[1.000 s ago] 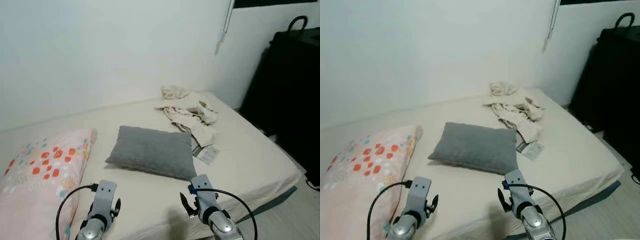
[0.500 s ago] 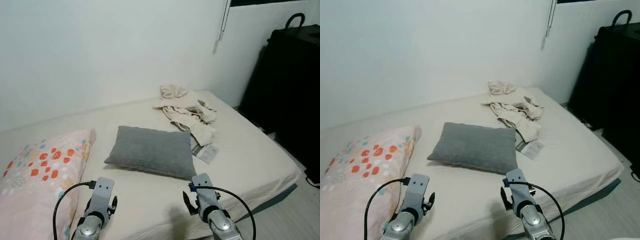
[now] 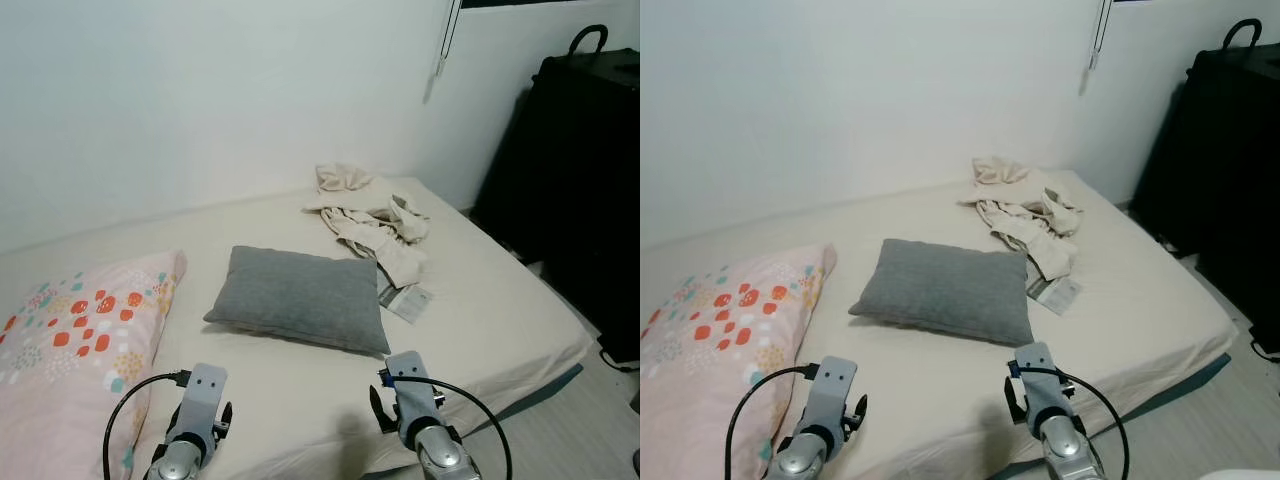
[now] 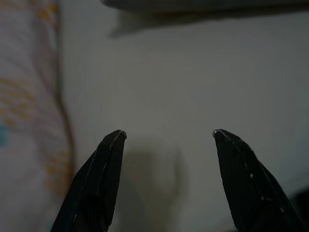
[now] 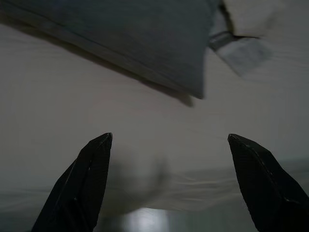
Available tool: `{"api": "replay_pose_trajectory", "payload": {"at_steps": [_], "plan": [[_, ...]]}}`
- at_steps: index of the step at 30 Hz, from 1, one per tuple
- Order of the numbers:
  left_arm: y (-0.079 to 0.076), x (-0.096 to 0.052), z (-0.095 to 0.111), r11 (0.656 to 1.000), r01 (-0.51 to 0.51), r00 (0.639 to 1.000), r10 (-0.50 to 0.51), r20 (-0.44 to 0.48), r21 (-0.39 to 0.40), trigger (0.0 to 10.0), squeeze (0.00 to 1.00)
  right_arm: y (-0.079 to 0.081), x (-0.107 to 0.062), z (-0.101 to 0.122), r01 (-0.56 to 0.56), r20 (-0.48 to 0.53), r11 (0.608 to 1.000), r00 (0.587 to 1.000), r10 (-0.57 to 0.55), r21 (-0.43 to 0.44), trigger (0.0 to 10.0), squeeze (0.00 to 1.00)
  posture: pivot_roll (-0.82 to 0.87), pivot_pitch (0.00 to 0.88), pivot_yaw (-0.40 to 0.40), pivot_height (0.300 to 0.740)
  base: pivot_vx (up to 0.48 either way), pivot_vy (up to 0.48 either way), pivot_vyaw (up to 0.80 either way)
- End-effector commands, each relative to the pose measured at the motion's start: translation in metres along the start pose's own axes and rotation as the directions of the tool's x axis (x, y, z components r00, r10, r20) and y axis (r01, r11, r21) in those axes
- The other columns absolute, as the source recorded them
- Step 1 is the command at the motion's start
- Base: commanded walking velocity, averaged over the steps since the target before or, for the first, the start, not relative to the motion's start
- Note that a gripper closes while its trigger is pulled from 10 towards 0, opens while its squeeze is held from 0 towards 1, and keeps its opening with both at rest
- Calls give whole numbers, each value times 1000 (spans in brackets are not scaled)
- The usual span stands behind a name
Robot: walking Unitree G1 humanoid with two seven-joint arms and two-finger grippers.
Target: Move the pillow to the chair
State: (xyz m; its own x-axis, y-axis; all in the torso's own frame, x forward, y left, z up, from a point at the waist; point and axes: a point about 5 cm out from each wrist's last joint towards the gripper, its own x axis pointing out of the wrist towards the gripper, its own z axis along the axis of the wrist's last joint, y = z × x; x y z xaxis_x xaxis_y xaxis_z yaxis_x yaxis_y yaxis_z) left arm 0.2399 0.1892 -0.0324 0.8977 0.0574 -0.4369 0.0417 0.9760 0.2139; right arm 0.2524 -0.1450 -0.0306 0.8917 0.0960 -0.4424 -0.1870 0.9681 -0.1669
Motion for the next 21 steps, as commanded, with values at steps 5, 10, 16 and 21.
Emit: {"api": "replay_pose_trajectory", "payload": {"at_steps": [5,10,16,21], "plan": [[34,2,5,994,-109,994,109,11,-28,10000,0,28,3,9,-65,28,997,997,66,-43,10000,0,62,48,73,740,0,0,0],[27,3,9,996,-92,995,93,32,-8,10000,0,22,4,6,-88,-3,984,996,89,-153,10000,0,30,48,33,740,0,0,0],[10,5,10,991,-116,993,118,22,-73,10000,0,-14,3,0,-34,-44,979,999,26,-200,10000,0,-36,44,-51,740,0,0,0],[-2,5,8,988,-128,992,129,2,-84,10000,0,-31,0,-4,-22,-68,965,998,5,-259,10000,0,-85,33,-133,740,0,0,0]]}}
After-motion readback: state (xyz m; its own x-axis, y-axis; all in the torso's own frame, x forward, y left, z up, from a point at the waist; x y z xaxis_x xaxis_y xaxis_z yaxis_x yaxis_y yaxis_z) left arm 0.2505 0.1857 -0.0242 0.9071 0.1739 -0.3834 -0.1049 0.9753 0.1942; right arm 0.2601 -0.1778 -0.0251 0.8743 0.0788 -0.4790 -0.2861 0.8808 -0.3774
